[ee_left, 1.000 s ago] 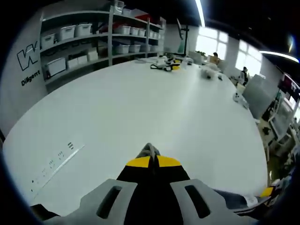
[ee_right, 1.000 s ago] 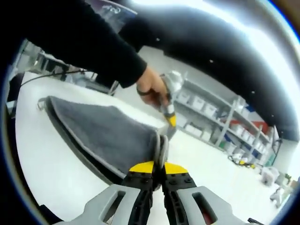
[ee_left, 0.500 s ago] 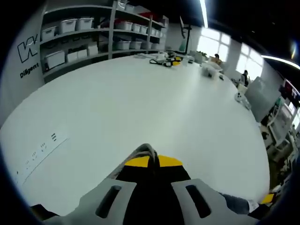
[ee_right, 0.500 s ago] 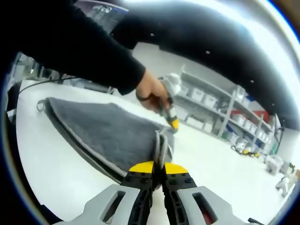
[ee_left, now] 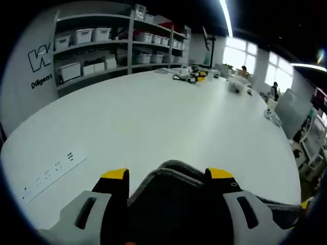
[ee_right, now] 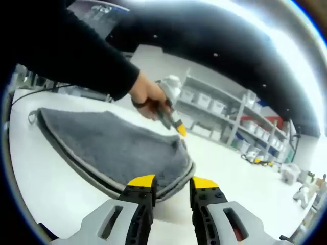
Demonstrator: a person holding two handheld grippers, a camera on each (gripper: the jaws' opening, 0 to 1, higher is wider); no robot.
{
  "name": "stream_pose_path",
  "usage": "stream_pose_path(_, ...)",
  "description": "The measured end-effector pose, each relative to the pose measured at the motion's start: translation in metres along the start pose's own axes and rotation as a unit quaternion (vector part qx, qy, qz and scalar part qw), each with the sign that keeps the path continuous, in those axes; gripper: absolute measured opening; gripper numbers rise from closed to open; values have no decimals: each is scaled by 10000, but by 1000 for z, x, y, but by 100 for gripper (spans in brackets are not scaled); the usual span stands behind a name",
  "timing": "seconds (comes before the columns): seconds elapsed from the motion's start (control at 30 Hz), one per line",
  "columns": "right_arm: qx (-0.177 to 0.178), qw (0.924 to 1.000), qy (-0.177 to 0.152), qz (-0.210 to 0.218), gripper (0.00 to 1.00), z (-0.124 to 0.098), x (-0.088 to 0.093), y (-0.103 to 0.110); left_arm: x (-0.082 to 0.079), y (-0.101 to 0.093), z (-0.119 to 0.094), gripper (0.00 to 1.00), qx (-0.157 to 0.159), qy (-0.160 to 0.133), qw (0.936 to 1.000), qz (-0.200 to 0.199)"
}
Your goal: Open the folded towel by lifting each exposed corner and separating the folded layers until the towel lies flat within the target outline without major curled edges
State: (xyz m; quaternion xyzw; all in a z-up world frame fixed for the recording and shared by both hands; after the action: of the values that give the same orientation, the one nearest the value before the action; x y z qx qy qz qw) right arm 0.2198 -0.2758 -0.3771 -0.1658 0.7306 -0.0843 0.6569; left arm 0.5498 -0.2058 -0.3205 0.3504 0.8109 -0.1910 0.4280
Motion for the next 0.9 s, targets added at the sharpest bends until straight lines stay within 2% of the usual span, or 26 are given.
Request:
stream_pose_path(0.03, 239, 9997, 47, -59, 31, -3, 1, -7, 0, 2, -2, 59, -1, -16, 10000, -21)
stream_pose_path(0.07, 323, 9994, 52, -99, 35, -3, 1, -9, 1, 4, -4, 61, 7, -39, 10000, -47)
stream_pose_path(0.13, 497, 9987, 48, -40, 48, -5, 2, -17, 3, 8, -8, 67, -3, -66, 10000, -72)
stream_pose_path(0.27, 939, 9954, -151, -100, 84, -8, -3, -28, 8, 16, -19, 93, -155, -135, 9998, 65)
stream_pose_path(0.3, 979, 9944, -306, -248, 94, -9, -9, -29, 8, 18, -21, 96, -172, -187, 9996, 94)
stream_pose_path(0.33, 1081, 9927, -440, -297, 99, -11, -14, -28, 7, 19, -26, 97, -199, -277, 9993, 157)
stream_pose_path(0.4, 1017, 9926, -553, -377, 100, -13, -23, -25, 7, 21, -35, 100, -255, -377, 9986, 252)
stream_pose_path(0.53, 893, 9940, -482, -396, 100, -7, -31, -21, 3, 28, -59, 100, -523, -690, 9941, 659)
stream_pose_path(0.67, 717, 9957, -489, -334, 100, -3, -38, -21, 3, 33, -89, 100, -628, -895, 9903, 855)
stream_pose_path(0.77, 612, 9965, -539, -207, 100, -1, -45, -26, 1, 41, -120, 100, -687, -1181, 9878, 753)
stream_pose_path(0.9, 410, 9978, -512, 110, 100, 1, -51, -35, 8, 50, -156, 100, -777, -1370, 9858, 590)
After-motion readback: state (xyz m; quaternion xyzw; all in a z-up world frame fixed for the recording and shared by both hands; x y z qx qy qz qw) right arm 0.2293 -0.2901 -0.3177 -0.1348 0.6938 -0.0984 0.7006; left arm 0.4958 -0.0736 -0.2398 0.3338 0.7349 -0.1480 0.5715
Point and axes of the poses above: the point that each gripper's makers call its tool centre point, and the gripper's own axes: z roughly forward along the fingers, y roughly to its left, x roughly out of its underside, the point moved 9 cm from there along -z, roughly backward along the fingers, and after that the axes turned 7 degrees about -x, right-handed, at the moved point
